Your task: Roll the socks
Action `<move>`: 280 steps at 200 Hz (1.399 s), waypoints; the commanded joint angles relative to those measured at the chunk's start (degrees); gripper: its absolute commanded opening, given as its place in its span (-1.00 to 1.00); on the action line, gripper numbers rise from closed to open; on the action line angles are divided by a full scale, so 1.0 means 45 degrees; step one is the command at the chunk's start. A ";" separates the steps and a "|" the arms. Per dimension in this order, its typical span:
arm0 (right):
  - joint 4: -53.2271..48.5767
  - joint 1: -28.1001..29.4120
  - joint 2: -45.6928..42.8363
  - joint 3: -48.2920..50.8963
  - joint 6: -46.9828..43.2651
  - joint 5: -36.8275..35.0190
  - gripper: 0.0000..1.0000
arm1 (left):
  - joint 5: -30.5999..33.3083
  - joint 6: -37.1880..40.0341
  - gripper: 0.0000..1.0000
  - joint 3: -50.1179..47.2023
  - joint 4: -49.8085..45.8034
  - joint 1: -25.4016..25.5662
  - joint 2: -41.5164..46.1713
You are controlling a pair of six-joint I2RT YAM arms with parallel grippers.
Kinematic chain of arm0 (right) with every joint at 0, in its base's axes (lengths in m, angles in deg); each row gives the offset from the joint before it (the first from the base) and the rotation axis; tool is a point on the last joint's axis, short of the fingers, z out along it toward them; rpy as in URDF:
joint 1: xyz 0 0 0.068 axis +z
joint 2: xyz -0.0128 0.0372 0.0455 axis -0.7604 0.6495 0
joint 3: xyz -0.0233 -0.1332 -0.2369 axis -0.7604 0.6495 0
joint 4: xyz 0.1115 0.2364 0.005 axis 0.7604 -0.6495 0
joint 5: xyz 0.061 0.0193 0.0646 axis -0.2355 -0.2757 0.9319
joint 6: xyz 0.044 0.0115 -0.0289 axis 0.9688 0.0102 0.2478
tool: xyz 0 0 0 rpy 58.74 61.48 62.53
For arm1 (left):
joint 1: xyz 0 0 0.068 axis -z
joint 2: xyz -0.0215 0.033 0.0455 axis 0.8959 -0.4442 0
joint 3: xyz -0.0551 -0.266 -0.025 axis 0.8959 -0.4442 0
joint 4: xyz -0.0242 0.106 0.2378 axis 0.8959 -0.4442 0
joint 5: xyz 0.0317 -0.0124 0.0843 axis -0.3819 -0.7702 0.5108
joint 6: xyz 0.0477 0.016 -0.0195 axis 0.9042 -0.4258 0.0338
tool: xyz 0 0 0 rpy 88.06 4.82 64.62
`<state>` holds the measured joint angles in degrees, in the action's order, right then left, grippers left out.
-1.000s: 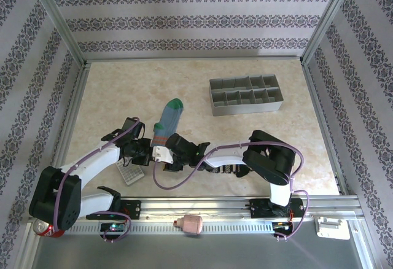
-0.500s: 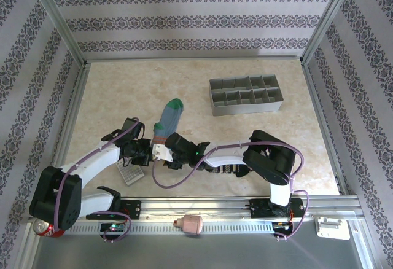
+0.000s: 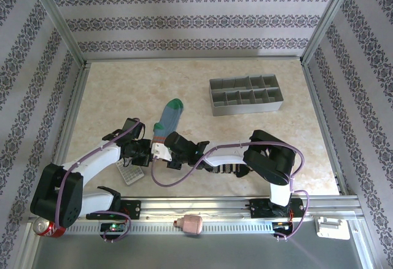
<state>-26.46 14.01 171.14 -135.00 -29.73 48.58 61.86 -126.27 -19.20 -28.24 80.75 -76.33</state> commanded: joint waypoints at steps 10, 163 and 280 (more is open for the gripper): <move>-0.1072 -0.0385 -0.0592 -0.0584 0.1896 0.1424 -1.00 | 0.0151 -0.0387 -0.38 0.0091 -0.0083 -0.0169 0.0155; -0.5190 -0.2879 0.3237 -0.4433 0.7014 0.7177 -1.00 | 0.1790 0.3496 -0.14 -0.0403 0.0901 -0.0504 0.2349; -0.7072 -0.3447 0.4628 -0.6111 0.7587 0.8199 -1.00 | 0.2494 0.6377 0.01 -0.1102 0.3714 -0.0495 0.0323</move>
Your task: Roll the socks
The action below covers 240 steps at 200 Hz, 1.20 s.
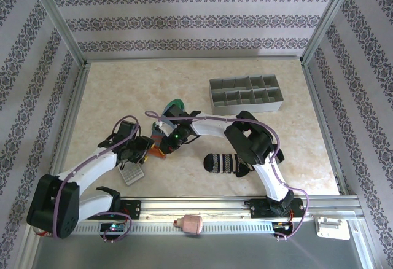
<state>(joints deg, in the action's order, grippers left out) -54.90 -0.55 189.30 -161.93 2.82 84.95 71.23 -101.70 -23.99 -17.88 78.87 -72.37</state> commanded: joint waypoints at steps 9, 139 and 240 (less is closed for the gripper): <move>-0.0759 -0.0251 0.0643 -0.0161 0.0415 0.0210 -1.00 | 0.0345 0.0985 -0.03 -0.0068 0.1669 -0.0064 -0.0867; -0.0016 -0.0529 -0.0146 0.0463 -0.0300 0.0430 -0.81 | 0.0525 0.0334 -1.00 0.0019 -0.1155 0.0110 -0.1580; 0.6549 0.2977 -0.6774 0.8096 -1.0032 -0.8234 0.24 | -0.1017 -0.2460 -1.00 0.1052 -0.4609 0.0011 -0.1626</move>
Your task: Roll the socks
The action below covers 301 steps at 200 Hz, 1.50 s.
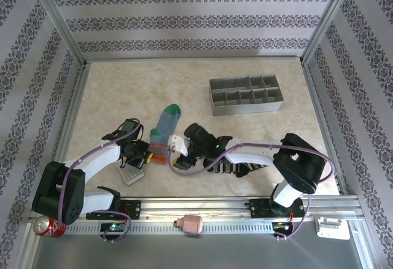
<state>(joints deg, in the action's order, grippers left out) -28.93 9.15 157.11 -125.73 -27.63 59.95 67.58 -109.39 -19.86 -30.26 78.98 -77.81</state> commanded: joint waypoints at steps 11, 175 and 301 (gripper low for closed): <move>0.1059 0.1338 0.0757 -0.0095 -0.3900 -0.3430 0.25 | -0.0168 -0.0633 -1.00 0.0301 -0.1979 -0.0016 -0.0680; -0.0833 0.1830 0.4231 -0.2771 -0.2852 -0.4003 -1.00 | -0.0226 0.0103 -0.90 0.0949 -0.1877 -0.0156 -0.1226; -0.5417 -0.0991 0.6448 -0.5957 0.2536 0.4717 -1.00 | 0.0052 -0.0743 -0.02 -0.1162 0.1533 -0.0503 0.3153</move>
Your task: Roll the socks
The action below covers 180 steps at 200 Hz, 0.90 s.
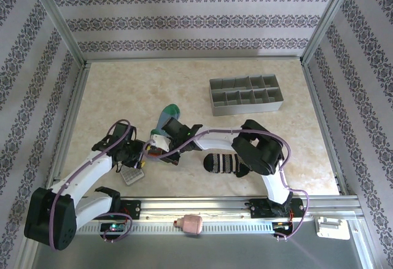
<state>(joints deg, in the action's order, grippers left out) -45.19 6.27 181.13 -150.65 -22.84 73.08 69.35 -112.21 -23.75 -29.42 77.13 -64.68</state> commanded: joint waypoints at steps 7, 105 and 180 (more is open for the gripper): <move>-0.2096 -0.0464 0.1349 -0.0680 0.1598 0.2071 -1.00 | -0.0421 0.0061 -0.04 -0.0302 0.1472 -0.0090 0.0229; -0.3487 -0.1821 0.3117 -0.2395 0.4183 0.4159 -1.00 | -0.0531 0.2333 -0.10 -0.0882 0.2525 -0.0042 0.0296; -0.3714 -0.2079 0.3752 -0.2846 0.5012 0.4743 -1.00 | -0.0210 0.3167 -0.09 -0.1452 0.3393 0.0314 0.0398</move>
<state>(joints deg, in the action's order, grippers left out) -56.32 -2.26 193.17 -164.09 -2.71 98.40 67.06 -100.71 -29.36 -14.69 77.58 -63.61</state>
